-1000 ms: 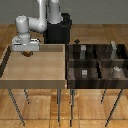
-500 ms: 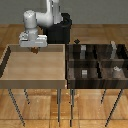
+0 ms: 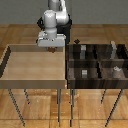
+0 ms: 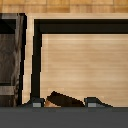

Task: Place the loaf of bread into the appropriate compartment.

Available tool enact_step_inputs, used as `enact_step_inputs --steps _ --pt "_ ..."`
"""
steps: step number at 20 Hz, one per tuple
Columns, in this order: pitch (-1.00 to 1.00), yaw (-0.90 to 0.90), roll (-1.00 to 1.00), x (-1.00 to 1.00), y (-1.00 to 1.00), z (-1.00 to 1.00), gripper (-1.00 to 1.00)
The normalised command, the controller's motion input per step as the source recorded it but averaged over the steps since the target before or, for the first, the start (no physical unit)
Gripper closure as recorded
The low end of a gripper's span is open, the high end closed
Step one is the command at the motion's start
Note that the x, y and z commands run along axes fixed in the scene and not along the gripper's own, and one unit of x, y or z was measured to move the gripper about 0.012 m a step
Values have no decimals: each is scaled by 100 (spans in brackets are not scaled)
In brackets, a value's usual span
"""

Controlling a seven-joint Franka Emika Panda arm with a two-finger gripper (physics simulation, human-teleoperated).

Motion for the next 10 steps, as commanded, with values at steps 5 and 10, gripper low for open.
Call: enact_step_inputs --steps 5,10 --pt "0 0 0 0 0 0 100" --pt "0 0 0 0 0 0 100"
